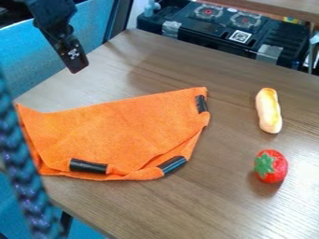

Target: Unfold the cloth from bottom to top

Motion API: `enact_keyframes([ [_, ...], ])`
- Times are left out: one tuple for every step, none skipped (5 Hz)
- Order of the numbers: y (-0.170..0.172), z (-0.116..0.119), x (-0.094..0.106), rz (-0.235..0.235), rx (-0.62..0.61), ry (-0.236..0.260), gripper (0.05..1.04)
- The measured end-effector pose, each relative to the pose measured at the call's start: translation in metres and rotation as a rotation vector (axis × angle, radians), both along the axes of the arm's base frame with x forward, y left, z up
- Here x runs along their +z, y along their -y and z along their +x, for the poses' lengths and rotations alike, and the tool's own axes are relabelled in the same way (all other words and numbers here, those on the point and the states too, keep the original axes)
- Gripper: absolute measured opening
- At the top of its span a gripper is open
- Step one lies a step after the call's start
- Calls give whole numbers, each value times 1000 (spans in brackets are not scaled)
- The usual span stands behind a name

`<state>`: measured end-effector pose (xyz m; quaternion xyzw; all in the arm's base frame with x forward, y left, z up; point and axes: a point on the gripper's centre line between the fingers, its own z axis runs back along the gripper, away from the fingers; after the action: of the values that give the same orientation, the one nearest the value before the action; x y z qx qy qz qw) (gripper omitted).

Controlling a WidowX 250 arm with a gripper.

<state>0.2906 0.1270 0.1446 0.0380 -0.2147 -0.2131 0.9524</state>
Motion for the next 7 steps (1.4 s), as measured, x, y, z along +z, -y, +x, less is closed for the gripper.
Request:
enact_keyframes([
  [2,-2,-9,-15,-9,-23,1000],
  [26,-27,-10,6,-173,12,1000],
  [51,-45,-6,17,-357,58,1000],
  [76,-57,-13,65,-500,72,1000],
  [92,-59,-27,111,-562,40,1000],
  [100,-61,-47,157,-625,-15,1000],
  [100,-69,-70,220,-705,-86,1000],
])
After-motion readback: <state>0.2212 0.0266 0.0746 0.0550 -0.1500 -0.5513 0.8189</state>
